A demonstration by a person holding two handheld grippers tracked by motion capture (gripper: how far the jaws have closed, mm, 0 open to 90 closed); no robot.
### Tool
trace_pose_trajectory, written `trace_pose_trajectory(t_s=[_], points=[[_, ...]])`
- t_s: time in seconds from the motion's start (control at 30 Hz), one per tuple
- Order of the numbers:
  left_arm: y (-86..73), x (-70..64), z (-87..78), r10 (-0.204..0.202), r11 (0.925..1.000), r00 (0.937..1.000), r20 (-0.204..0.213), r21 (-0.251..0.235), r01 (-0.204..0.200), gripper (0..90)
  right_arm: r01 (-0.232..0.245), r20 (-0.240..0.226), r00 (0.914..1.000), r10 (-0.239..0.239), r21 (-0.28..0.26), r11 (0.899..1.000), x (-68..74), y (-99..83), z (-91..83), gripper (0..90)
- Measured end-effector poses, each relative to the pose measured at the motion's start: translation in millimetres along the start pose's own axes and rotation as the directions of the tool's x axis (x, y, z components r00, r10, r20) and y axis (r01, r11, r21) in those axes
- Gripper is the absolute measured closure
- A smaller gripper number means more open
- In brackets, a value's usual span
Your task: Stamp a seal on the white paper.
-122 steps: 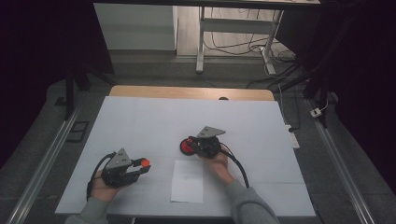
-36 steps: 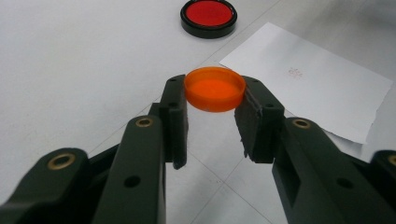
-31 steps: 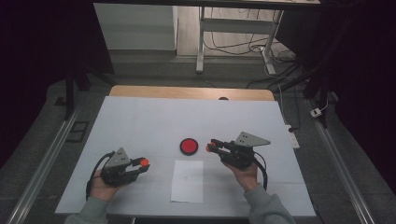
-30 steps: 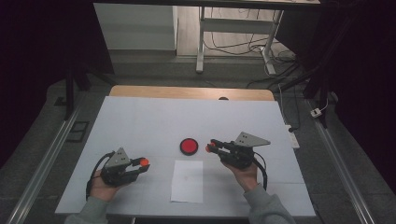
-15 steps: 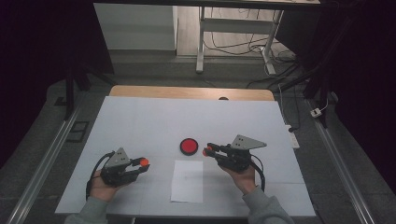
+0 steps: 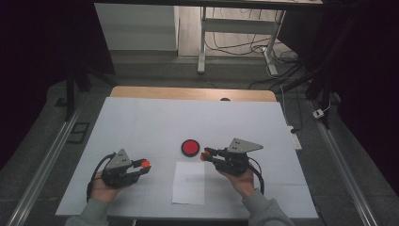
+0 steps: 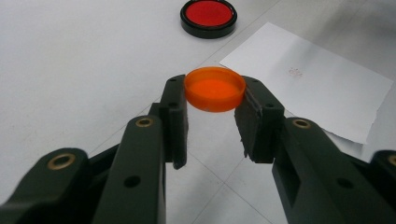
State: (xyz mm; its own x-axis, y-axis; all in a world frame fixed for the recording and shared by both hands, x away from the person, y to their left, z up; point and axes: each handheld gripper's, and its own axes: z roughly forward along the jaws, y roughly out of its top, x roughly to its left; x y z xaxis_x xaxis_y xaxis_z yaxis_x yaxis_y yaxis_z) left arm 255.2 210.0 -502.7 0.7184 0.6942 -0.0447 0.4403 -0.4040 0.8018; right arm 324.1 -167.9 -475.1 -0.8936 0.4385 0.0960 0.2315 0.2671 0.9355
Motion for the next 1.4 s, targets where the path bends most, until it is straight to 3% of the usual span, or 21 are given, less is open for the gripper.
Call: trace_pose_trajectory(t_s=[0.93, 1.4], points=[[0.0, -0.2, 0.2, 0.001, 1.0, 1.0, 0.005, 0.001, -0.001, 65.2, 0.018, -0.056, 0.9983, -0.013, 0.09, 0.996, 15.1, -9.5, 23.9, 72.5], [-0.3, -0.4, 0.3, 0.001, 1.0, 1.0, 0.005, 0.002, -0.001, 65.2, 0.06, -0.093, 0.9946, -0.045, 0.167, 0.984, 27.9, -19.7, 38.3, 72.5]])
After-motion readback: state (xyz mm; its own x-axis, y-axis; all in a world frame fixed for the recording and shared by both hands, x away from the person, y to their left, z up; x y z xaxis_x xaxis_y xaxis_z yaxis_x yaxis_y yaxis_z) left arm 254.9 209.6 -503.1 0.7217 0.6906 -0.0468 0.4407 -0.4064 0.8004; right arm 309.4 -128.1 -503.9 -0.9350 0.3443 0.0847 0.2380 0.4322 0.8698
